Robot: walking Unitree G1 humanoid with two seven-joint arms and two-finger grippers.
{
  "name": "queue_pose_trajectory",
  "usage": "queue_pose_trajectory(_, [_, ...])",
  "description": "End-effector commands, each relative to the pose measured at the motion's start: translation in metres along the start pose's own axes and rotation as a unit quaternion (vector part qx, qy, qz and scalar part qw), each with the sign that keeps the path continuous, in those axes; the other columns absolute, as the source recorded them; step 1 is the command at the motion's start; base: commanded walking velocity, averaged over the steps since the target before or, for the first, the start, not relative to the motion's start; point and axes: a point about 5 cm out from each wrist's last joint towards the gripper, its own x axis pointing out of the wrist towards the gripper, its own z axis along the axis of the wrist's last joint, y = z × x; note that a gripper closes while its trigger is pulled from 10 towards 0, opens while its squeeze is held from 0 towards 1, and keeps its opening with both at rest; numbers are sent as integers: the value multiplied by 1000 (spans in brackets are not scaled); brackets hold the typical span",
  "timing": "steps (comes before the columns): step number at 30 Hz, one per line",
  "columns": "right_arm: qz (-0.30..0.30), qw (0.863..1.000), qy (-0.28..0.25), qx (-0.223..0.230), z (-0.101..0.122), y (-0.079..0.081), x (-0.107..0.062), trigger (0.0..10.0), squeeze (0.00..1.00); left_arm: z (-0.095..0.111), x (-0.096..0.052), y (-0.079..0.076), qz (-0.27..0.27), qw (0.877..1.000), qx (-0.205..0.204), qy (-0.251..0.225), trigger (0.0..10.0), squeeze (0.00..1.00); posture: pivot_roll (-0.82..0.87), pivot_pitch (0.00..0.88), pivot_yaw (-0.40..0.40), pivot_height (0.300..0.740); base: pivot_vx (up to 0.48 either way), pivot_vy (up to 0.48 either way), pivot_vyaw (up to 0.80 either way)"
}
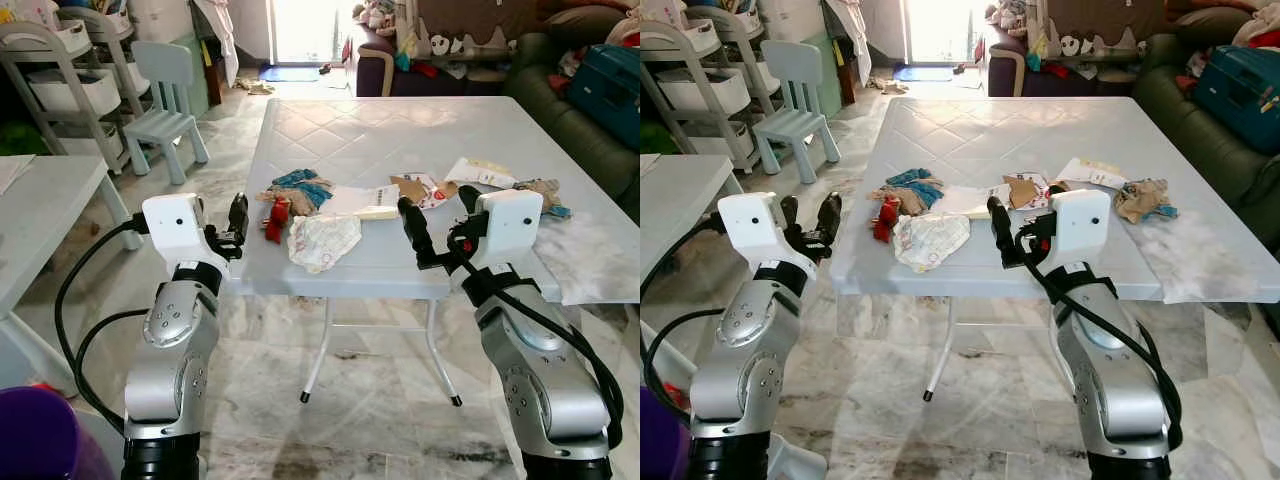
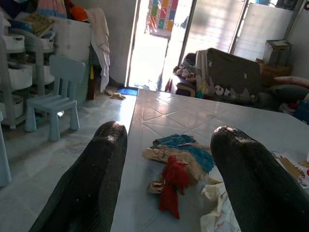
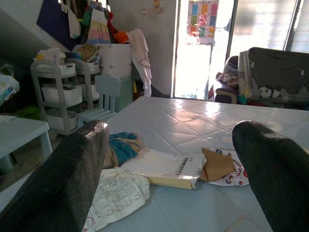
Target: Picking trash to rubbish bin
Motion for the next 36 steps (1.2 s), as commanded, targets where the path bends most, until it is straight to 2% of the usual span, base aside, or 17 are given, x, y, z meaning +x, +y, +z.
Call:
queue_pose_trajectory(1, [-7, 1000, -3, -3, 2, -2, 0, 10000, 0, -3, 3, -3, -2, 1000, -1, 10, 10000, 0, -56, 25, -37, 740, 0, -469, 0])
queue_pose_trajectory(36, [-14, 1000, 1, -13, 1, -5, -1, 10000, 0, -7, 5, -4, -1, 1000, 3, 17, 10000, 0, -58, 19, -39, 740, 0, -446, 0])
